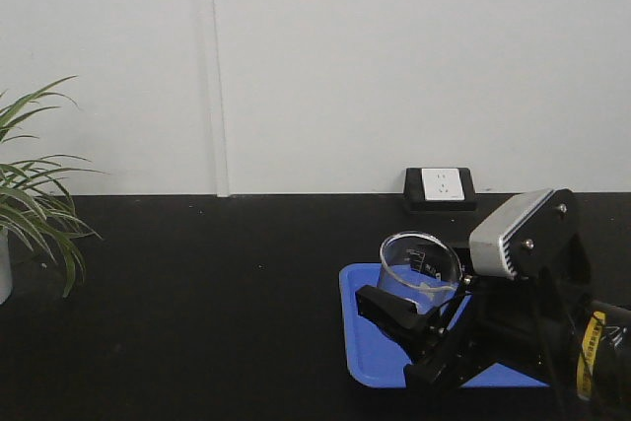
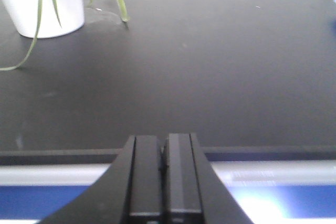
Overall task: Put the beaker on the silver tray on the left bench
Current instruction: 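Lift the beaker out of the blue tray with the right gripper, then carry the beaker in the right gripper while the base turns to the bench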
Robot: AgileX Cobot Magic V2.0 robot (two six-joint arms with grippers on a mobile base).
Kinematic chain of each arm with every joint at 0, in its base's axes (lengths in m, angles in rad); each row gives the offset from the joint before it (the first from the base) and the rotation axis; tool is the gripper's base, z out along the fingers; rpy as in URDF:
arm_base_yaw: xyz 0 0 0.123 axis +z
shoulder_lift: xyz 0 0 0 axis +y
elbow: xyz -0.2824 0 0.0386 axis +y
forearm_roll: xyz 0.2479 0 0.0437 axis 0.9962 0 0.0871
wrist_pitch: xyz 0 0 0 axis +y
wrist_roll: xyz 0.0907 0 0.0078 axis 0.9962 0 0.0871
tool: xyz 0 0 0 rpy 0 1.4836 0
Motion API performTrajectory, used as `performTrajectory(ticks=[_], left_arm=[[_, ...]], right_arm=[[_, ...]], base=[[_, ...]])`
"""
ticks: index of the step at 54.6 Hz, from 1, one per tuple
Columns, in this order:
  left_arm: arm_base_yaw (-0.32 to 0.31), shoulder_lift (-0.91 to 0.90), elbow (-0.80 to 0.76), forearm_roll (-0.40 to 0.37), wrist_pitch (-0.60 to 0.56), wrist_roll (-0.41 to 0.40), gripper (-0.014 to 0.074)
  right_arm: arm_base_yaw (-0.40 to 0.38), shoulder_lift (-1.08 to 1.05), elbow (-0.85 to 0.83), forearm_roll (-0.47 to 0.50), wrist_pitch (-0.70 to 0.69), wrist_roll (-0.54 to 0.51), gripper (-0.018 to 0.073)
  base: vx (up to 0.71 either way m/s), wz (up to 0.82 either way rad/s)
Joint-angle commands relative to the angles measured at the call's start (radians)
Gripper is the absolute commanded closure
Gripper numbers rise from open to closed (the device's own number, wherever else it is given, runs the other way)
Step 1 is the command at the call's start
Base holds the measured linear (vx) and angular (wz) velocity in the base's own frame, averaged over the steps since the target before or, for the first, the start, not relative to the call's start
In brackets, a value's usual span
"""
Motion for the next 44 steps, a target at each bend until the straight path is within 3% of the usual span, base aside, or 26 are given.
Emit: performTrajectory(ticks=[1,44], left_arm=[[-0.003,-0.016,0.033,-0.001,-0.082,-0.002,0.0595],[-0.003,-0.016,0.033,-0.001,-0.082,-0.002,0.0595]], right_arm=[[-0.001,-0.026,-0.036,0.03,-0.022,0.0,0.0566],[-0.001,-0.026,-0.036,0.03,-0.023,0.0,0.0566]], base=[[-0.25,-0.17],[-0.31,-0.08]])
